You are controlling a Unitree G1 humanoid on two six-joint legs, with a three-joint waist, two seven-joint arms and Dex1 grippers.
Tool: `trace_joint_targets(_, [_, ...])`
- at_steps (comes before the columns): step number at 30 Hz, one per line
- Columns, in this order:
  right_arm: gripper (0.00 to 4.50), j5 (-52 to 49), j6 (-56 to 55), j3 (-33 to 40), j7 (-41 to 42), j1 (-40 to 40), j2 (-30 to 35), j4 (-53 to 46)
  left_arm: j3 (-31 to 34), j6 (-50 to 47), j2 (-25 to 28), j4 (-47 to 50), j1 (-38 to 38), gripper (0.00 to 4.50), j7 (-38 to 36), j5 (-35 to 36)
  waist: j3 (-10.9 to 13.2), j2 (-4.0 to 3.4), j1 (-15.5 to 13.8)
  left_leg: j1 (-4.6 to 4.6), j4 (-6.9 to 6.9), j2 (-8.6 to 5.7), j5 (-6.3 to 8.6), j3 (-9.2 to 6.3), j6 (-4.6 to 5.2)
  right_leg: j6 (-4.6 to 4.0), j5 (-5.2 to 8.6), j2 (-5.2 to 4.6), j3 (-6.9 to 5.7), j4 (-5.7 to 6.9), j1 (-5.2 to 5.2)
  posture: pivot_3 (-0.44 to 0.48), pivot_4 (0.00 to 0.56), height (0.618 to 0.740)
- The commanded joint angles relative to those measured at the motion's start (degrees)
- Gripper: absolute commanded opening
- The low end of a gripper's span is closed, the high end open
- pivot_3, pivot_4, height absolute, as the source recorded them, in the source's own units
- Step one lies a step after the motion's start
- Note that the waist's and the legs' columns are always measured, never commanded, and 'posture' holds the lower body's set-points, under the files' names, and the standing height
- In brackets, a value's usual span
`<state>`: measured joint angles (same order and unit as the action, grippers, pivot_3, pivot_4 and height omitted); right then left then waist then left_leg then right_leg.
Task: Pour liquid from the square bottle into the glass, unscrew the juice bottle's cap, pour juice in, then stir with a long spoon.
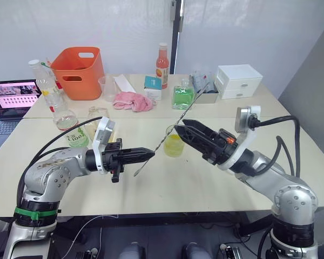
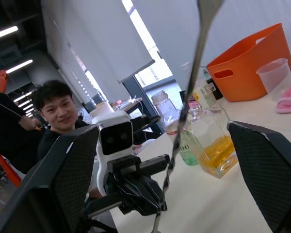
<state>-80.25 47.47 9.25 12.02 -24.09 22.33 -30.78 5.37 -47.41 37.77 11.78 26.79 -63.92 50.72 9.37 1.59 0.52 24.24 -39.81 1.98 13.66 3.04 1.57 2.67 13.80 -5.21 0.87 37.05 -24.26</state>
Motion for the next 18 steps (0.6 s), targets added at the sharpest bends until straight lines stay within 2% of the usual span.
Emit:
trace_joint_targets(1, [4.50,-2.0,-1.3,-0.2,-0.7,-1.3,0.0,-0.4,0.3,0.0,0.2,1.9,0.9,0.02,0.2,0.8,0.0,0.00,0.0,0.00,0.00,0.00,0.00,0.00,0.00,0.00,0.00,0.00,0.00,0.00,0.00,0.000,0.150,0.715])
trace_joint_targets(5, [4.50,-1.7,-1.6,-1.2,-1.1,-2.2,-0.8,0.2,0.0,-0.1,0.2,1.9,1.2,0.02,0.3,0.7,0.0,0.00,0.2,0.00,0.00,0.01,0.00,0.01,0.00,0.00,0.00,0.01,0.00,0.00,-0.01,0.000,0.150,0.715])
trace_joint_targets(8, [3.63,-1.1,-2.0,-1.6,-1.2,-2.0,-0.9,0.6,-0.1,0.0,0.3,1.9,1.5,0.00,0.3,0.6,0.0,0.00,0.1,0.00,0.01,0.01,0.00,0.01,0.00,0.00,0.00,0.01,0.00,0.00,-0.01,0.000,0.150,0.715])
trace_joint_targets(18, [0.23,0.2,-2.2,-2.1,-0.7,-0.9,-0.7,1.0,0.2,0.1,0.8,1.6,1.8,0.00,0.3,0.6,0.0,0.00,0.1,0.01,0.01,0.01,0.00,0.01,0.00,0.00,0.00,0.00,0.00,-0.02,-0.01,0.000,0.150,0.715])
